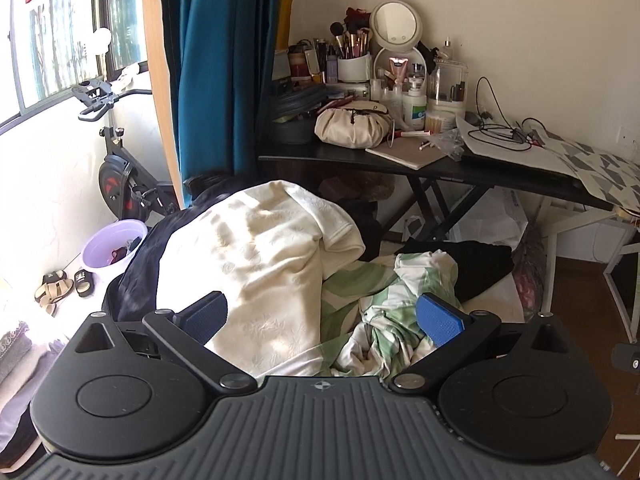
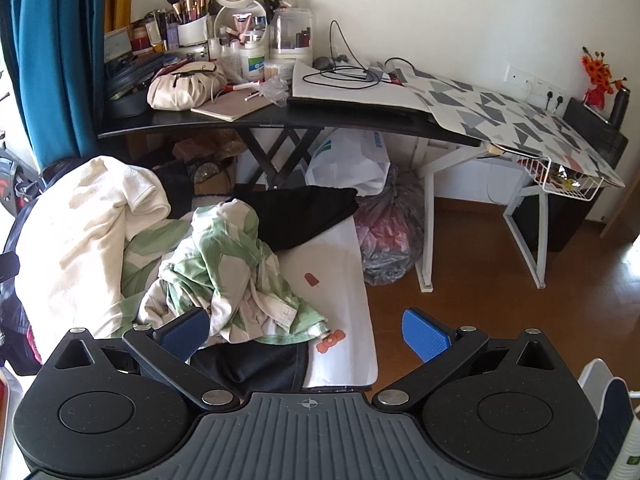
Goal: Fold clothes
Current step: 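Move both grippers toward the clothes pile on the white table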
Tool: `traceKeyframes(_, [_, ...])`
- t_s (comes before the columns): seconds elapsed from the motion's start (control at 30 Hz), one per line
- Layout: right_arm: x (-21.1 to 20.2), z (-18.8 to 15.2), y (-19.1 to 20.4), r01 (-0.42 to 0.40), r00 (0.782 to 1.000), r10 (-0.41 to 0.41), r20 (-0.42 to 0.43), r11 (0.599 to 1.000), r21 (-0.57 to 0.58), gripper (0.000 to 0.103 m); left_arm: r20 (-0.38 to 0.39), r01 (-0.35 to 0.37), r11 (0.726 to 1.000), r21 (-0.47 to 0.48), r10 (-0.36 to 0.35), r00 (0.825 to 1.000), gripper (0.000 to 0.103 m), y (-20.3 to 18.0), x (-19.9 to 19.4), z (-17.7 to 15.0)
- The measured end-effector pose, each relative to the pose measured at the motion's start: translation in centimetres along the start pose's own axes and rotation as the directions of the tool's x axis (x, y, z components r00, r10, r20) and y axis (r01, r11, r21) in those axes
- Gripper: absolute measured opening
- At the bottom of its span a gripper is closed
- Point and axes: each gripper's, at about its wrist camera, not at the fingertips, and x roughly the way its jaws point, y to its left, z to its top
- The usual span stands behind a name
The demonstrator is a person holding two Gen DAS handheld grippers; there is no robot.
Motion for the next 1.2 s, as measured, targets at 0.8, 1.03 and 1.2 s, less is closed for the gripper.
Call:
traceKeyframes(0.8, [1.5,1.2,1.4,-0.063,0.998,0.061,-0.026,0.995,-0.081,0.102,-0.092,-0.076,0.996,-0.046,0.072,0.993,0.103,0.2,-0.7,-1.9])
traceKeyframes(1.03, [1.6,1.5,2.5,-0.099,0.995,0.097,-0.030,0.989,-0.107,0.102,-0.079,-0.138,0.989,-0.047,0.134,0.988,0.103,1.5,-0.8,-2.2])
traceKeyframes(1.2, [1.8,1.2,1.8,-0.104,0.994,0.101,-0.035,0.991,-0.090,0.102,-0.039,-0.217,0.974,-0.071,0.214,0.976,0.103,2.2,-1.5,-2.2])
